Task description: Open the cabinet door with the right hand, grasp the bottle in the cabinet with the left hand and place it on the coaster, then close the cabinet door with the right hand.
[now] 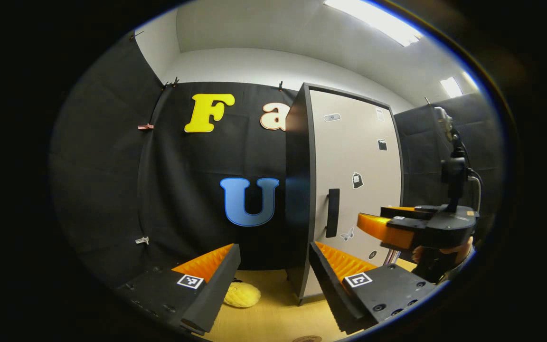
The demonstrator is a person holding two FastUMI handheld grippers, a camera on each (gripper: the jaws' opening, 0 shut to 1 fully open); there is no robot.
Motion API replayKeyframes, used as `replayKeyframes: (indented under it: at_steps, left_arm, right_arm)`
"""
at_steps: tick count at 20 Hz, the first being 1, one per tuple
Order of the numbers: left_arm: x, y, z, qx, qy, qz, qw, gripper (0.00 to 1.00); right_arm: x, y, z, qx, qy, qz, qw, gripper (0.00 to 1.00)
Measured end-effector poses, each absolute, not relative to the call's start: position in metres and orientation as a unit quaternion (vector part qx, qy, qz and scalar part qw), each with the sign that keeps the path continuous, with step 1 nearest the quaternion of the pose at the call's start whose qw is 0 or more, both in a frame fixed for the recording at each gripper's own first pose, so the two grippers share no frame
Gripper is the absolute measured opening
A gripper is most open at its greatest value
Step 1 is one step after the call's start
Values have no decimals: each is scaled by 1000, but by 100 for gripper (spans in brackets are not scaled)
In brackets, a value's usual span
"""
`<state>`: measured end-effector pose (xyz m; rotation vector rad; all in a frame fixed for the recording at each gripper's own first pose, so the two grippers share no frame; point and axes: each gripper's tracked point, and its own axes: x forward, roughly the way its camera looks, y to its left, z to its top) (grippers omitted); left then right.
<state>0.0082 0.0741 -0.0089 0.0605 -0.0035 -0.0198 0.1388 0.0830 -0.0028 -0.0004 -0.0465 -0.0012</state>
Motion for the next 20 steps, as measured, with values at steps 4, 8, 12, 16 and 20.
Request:
replayKeyframes:
  at_steps: [4, 8, 12, 16, 20]
  left_arm:
    - [17, 90, -14, 15, 5, -8, 1000, 92]
    - [24, 109, -16, 12, 8, 5, 1000, 92]
    - [28, 126, -17, 7, 8, 24, 1000, 92]
    - [29, 137, -20, -1, 12, 36, 999, 92]
    - [28, 143, -23, -7, 16, 43, 999, 92]
  right_arm:
    - [178, 86, -12, -21, -17, -22, 999, 97]
    - [211, 88, -26, -24, -9, -31, 999, 97]
    - [235, 82, -29, -29, -15, -57, 998, 93]
    - [251, 78, -33, -32, -16, -70, 997, 84]
    - [259, 75, -34, -41, -19, -87, 995, 57]
